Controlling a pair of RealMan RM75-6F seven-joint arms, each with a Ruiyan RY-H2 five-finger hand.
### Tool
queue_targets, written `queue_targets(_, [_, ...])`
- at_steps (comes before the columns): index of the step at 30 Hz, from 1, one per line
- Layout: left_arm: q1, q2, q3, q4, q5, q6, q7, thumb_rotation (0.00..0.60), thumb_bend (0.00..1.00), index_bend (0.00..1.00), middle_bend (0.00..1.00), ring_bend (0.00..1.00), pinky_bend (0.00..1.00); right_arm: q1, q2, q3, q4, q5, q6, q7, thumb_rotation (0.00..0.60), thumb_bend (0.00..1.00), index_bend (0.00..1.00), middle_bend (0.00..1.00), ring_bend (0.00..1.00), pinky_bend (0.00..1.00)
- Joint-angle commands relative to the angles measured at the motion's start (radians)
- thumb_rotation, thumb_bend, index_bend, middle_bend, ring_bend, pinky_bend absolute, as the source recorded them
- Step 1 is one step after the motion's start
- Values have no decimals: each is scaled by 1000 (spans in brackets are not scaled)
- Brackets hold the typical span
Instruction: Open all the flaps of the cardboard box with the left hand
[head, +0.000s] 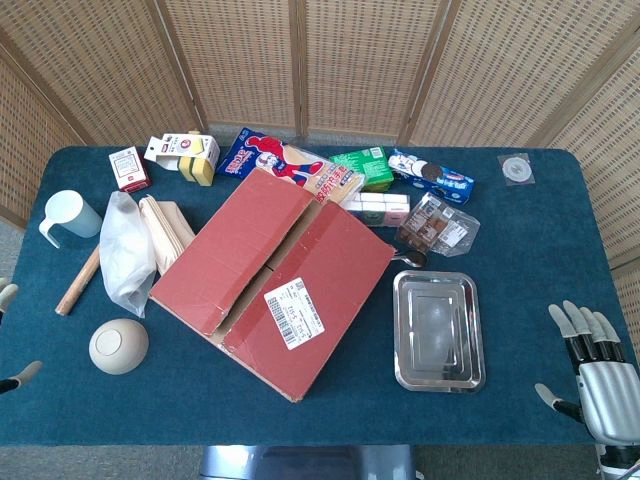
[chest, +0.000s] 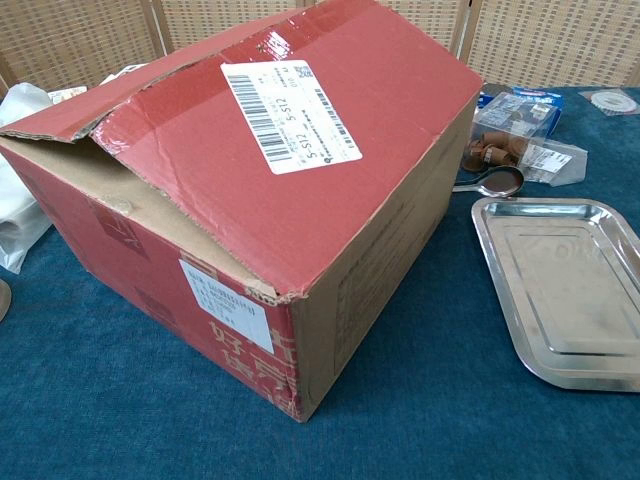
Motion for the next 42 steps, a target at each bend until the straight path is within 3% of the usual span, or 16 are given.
queue_targets(1, [0,0,1,1,0,-1,-1,600,0,0,0,0,0,0,-1,0,1,-1,-1,-2,600,0,0,0,0,0])
queue_targets(11, [-37,25,-6,-29,26,-42,-92,600,0,1,0,0,0,-2,1,4,-4,8,3,-4,600,0,0,0,0,0])
queue_targets(19, [-160,89,-64,-137,21,-172,-197,600,0,0,0,0,0,-5,1,2,-9,1,10,-10,600,0,0,0,0,0])
queue_targets(28, [-295,80,-104,-269,59,-315,-117,600,0,0,0,0,0,-4,-1,3,-8,6,5,-14,600,0,0,0,0,0])
queue_targets(34, [-348,58,-101,-345,83,-382,0,600,0,0,0,0,0,-6,5,5,-10,10,9,-3,600,0,0,0,0,0])
queue_targets(42, [-397,-35,-92,-387,79,-446,167,600,0,0,0,0,0,-6,10,3,-12,2,12,7,600,0,0,0,0,0])
